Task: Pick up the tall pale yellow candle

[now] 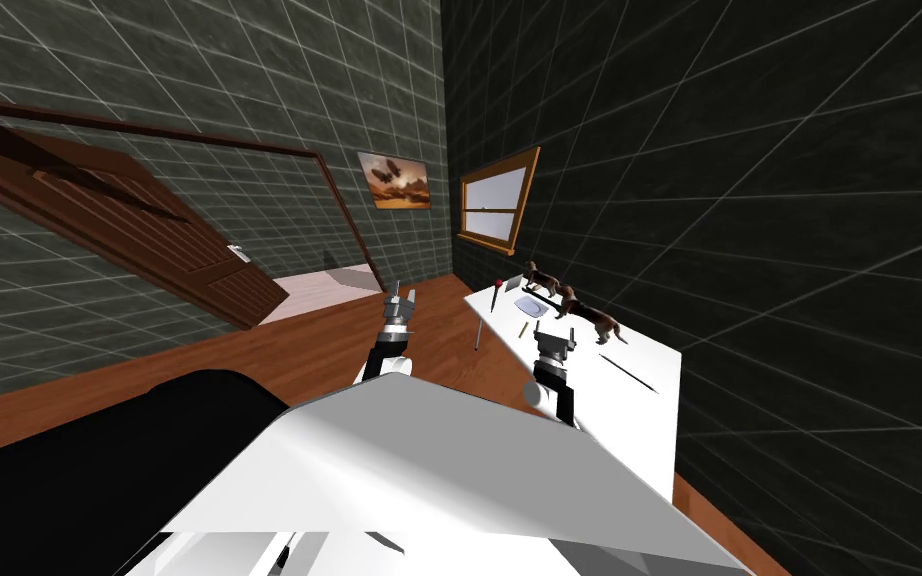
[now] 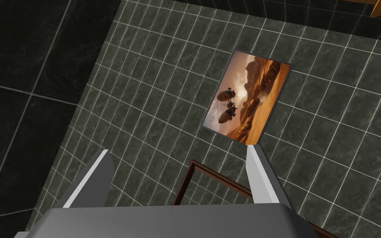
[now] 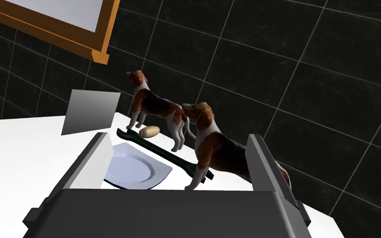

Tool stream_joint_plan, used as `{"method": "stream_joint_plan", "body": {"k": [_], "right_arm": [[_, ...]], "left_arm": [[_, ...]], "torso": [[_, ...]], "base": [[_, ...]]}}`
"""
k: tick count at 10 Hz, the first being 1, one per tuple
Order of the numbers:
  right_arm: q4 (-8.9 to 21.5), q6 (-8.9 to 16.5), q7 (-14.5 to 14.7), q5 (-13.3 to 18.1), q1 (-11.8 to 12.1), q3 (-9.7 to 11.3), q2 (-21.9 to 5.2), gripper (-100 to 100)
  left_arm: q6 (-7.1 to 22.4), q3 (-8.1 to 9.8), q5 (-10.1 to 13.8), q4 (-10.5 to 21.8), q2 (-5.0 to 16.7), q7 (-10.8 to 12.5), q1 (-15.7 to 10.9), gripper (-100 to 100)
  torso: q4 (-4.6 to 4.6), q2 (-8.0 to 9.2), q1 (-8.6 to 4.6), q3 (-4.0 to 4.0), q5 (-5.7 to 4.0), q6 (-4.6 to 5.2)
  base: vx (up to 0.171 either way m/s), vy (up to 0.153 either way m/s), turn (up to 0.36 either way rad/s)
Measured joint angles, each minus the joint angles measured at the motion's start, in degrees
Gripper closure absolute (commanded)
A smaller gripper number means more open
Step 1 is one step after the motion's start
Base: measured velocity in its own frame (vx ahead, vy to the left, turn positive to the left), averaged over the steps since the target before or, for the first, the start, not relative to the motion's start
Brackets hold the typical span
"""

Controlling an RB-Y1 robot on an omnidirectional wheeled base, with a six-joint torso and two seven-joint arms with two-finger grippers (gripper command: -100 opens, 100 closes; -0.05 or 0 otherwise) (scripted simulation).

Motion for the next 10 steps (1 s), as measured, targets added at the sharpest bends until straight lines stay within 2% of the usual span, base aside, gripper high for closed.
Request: {"method": "stream_joint_plan", "body": {"k": [4,7,10], "right_arm": [[6.94,-0.3,-3.74,-5.13,-3.34,1.54,0.2,-100],[10.63,-0.35,-5.5,-7.51,-4.61,2.36,0.37,-100],[16.25,-1.04,-8.24,-11.01,-6.89,3.82,0.69,-100]], "left_arm": [[0.0,0.0,0.0,0.0,0.0,0.0,0.0,0],[0.0,0.01,0.0,0.0,0.0,0.0,0.01,0],[0.0,0.01,0.0,0.0,0.0,0.0,0.01,0]], "torso": [[0.0,0.0,-0.08,0.0,-0.01,0.01],[0.0,0.0,0.03,0.0,0.01,0.04],[0.0,0.02,-0.08,0.01,-0.01,0.03]], "base": [[-0.013,-0.055,0.141],[-0.013,-0.034,0.111],[-0.023,-0.058,0.21]]}}
